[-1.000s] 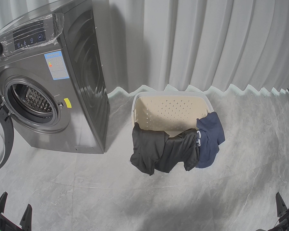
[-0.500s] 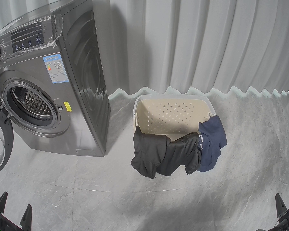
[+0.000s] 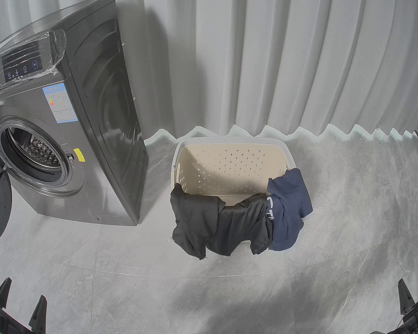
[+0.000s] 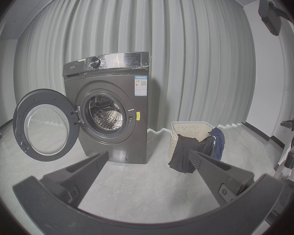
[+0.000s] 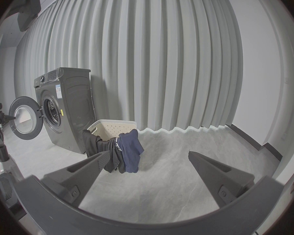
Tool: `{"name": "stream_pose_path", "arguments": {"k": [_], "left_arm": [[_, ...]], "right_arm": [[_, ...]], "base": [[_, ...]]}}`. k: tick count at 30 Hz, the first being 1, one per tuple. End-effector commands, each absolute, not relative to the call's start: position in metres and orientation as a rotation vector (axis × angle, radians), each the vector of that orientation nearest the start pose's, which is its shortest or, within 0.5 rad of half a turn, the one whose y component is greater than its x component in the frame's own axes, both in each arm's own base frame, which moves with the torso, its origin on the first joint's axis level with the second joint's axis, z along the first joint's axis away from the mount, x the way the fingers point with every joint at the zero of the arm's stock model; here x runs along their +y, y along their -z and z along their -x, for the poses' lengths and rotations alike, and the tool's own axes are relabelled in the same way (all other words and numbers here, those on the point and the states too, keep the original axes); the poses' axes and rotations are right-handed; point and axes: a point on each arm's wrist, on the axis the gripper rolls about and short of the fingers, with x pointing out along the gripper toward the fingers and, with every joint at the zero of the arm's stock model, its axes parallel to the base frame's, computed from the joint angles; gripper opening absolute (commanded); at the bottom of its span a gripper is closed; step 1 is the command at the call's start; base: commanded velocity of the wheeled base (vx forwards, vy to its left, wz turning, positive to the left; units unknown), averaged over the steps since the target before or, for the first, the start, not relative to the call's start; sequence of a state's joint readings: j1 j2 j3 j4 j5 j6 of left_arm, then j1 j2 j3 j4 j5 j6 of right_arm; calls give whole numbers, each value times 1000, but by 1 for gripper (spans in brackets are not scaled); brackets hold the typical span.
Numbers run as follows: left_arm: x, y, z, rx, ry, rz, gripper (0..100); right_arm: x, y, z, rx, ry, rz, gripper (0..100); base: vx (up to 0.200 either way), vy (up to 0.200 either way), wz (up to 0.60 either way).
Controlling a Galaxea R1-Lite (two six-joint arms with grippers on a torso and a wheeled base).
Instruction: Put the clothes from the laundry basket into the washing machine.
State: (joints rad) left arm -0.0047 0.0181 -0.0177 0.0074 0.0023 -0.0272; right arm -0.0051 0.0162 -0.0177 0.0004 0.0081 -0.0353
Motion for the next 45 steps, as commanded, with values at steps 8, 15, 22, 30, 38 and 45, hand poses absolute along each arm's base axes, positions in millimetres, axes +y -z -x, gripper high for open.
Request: {"name": "stream_pose_path", "arguments": {"k": [8, 15, 22, 30, 38, 45], "left_arm": [[0, -76, 23, 3, 1, 29, 100], [0, -76, 23, 5, 1, 28, 100], [0, -76, 23, 5, 1, 31, 100], [0, -76, 23, 5, 1, 29, 100], [0, -76, 23, 5, 1, 31, 100], [0, -75, 23, 6, 3, 31, 100]], "right_arm": [[0, -76, 23, 1, -11, 41, 100], [0, -76, 23, 1, -11, 41, 100], [0, -76, 23, 1, -11, 43, 100], [0, -76, 23, -2, -8, 41, 100], [0, -85, 25, -55, -3, 40, 100], [1, -160, 11, -50, -56, 20, 100]], "base": [[200, 0, 0], [0, 0, 0], [0, -143, 0], [0, -25, 0], [0, 0, 0], [0, 0, 0]]}}
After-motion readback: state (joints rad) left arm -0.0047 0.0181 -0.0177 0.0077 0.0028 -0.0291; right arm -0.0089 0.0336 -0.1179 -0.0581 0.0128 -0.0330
